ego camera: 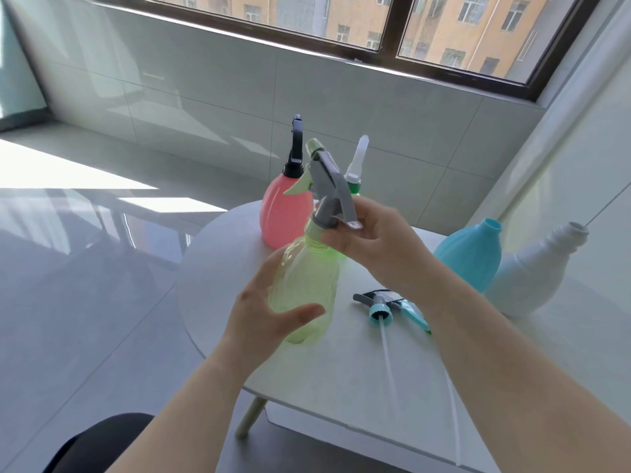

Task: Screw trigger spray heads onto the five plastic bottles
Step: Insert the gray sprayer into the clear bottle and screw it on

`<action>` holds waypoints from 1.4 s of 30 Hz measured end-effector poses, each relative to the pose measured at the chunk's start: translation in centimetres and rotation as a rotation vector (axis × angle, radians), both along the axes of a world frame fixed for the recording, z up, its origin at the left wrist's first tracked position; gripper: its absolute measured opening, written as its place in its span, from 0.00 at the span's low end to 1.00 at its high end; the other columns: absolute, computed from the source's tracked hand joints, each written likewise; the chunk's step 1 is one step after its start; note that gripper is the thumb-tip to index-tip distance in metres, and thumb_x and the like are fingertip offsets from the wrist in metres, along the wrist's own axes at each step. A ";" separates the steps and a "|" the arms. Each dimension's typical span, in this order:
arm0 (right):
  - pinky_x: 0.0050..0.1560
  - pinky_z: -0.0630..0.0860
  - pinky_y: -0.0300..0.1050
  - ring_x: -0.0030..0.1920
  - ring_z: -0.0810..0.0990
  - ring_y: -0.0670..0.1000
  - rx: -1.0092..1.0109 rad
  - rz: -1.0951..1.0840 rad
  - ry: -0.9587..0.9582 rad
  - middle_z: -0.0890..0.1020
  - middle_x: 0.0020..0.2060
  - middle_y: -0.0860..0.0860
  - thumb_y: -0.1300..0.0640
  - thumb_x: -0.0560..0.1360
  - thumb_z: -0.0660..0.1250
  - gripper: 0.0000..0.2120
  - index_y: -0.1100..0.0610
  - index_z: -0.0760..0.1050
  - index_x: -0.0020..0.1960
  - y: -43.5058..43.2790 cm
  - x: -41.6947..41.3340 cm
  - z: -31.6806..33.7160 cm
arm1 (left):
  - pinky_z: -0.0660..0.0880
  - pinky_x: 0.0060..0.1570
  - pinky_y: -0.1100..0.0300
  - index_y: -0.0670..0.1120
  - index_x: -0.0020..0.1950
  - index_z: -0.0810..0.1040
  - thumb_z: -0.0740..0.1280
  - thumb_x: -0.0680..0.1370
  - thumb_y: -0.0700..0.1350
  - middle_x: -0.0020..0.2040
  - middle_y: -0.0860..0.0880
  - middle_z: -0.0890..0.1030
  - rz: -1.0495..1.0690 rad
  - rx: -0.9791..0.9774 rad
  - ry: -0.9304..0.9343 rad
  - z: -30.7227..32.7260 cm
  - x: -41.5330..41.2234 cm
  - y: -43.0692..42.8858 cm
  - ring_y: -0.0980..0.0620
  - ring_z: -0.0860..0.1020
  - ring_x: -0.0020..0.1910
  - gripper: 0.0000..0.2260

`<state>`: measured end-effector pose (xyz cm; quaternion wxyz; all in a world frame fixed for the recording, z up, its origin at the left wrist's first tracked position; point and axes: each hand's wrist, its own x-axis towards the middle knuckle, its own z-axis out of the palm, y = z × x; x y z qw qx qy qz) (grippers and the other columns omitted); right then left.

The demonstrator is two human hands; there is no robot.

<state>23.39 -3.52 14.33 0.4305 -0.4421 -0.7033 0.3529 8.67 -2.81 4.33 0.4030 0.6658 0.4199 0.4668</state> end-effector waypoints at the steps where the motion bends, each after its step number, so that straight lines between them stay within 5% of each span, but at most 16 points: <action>1: 0.46 0.74 0.28 0.37 0.75 0.39 -0.006 0.008 0.004 0.76 0.34 0.42 0.64 0.70 0.66 0.09 0.51 0.72 0.38 0.1 -0.1 0.1 | 0.62 0.46 0.85 0.75 0.50 0.62 0.73 0.56 0.56 0.50 0.74 0.70 -0.001 -0.013 -0.011 -0.1 0.0 0.0 0.78 0.68 0.51 0.30; 9: 0.51 0.75 0.37 0.44 0.79 0.44 0.091 -0.294 0.115 0.77 0.40 0.40 0.60 0.65 0.72 0.17 0.45 0.66 0.40 0.0 -2.1 -2.2 | 0.63 0.46 0.77 0.76 0.50 0.60 0.77 0.60 0.51 0.50 0.72 0.69 0.079 0.051 0.011 -0.4 0.9 -0.5 0.61 0.71 0.54 0.33; 11: 0.52 0.74 0.40 0.46 0.78 0.47 0.095 -0.332 0.114 0.76 0.40 0.41 0.58 0.66 0.72 0.16 0.45 0.65 0.40 0.0 -2.5 -2.3 | 0.62 0.47 0.76 0.76 0.50 0.59 0.76 0.60 0.53 0.50 0.73 0.68 0.086 0.051 0.002 -0.5 1.0 -0.5 0.60 0.70 0.55 0.32; 15: 0.42 0.68 0.24 0.39 0.74 0.33 0.133 -0.312 -0.032 0.75 0.37 0.38 0.56 0.69 0.68 0.13 0.43 0.66 0.38 -0.3 -2.7 -2.5 | 0.63 0.48 0.72 0.76 0.51 0.59 0.76 0.61 0.51 0.50 0.74 0.67 0.078 0.061 0.010 -0.6 0.9 -0.4 0.61 0.70 0.55 0.32; 18: 0.41 0.67 0.22 0.39 0.74 0.32 0.072 -0.275 0.007 0.75 0.36 0.37 0.56 0.70 0.68 0.10 0.44 0.69 0.40 -0.5 -2.4 -2.5 | 0.64 0.47 0.71 0.77 0.50 0.59 0.75 0.61 0.51 0.50 0.73 0.67 0.079 0.065 0.004 -0.7 1.0 -0.4 0.60 0.70 0.55 0.33; 24: 0.46 0.72 0.32 0.41 0.77 0.40 0.005 -0.268 0.171 0.80 0.38 0.42 0.59 0.69 0.69 0.10 0.45 0.74 0.40 -0.3 -2.7 -2.8 | 0.62 0.46 0.76 0.78 0.49 0.58 0.75 0.61 0.53 0.50 0.76 0.66 0.003 0.013 0.019 -0.3 0.7 -0.3 0.68 0.69 0.53 0.32; 28: 0.52 0.75 0.39 0.44 0.80 0.45 -0.072 -0.172 0.199 0.83 0.47 0.56 0.63 0.69 0.68 0.09 0.48 0.75 0.42 -0.3 -1.6 -1.9 | 0.66 0.55 0.71 0.72 0.53 0.65 0.71 0.56 0.59 0.53 0.71 0.75 -0.221 -0.065 -0.013 0.4 -1.3 0.9 0.68 0.72 0.56 0.29; 32: 0.44 0.73 0.27 0.45 0.79 0.37 -0.187 -0.001 0.206 0.81 0.45 0.46 0.61 0.71 0.65 0.07 0.51 0.76 0.46 -0.4 -0.4 -1.5 | 0.64 0.56 0.70 0.72 0.55 0.63 0.72 0.54 0.59 0.56 0.69 0.72 -0.311 -0.077 0.072 0.5 -1.3 1.6 0.72 0.69 0.58 0.32; 36: 0.48 0.76 0.31 0.44 0.80 0.40 -0.160 -0.088 0.217 0.81 0.43 0.47 0.62 0.70 0.66 0.08 0.52 0.77 0.46 0.1 0.0 -1.9 | 0.65 0.48 0.78 0.69 0.54 0.65 0.77 0.56 0.53 0.51 0.69 0.71 -0.195 -0.087 0.055 0.0 0.3 1.3 0.71 0.71 0.53 0.33; 39: 0.50 0.76 0.35 0.43 0.80 0.41 -0.105 -0.197 0.234 0.82 0.42 0.47 0.62 0.69 0.68 0.08 0.51 0.77 0.44 0.2 -0.3 -2.6 | 0.63 0.52 0.67 0.59 0.62 0.63 0.77 0.59 0.50 0.50 0.66 0.68 0.021 -0.040 0.124 -0.6 1.8 0.3 0.61 0.68 0.53 0.36; 42: 0.46 0.76 0.31 0.43 0.80 0.39 -0.121 -0.165 0.254 0.82 0.42 0.45 0.62 0.68 0.68 0.08 0.53 0.77 0.46 0.2 0.0 -2.6 | 0.61 0.55 0.69 0.58 0.67 0.57 0.76 0.58 0.50 0.58 0.61 0.66 -0.149 -0.059 0.156 -0.1 1.6 0.9 0.60 0.64 0.58 0.42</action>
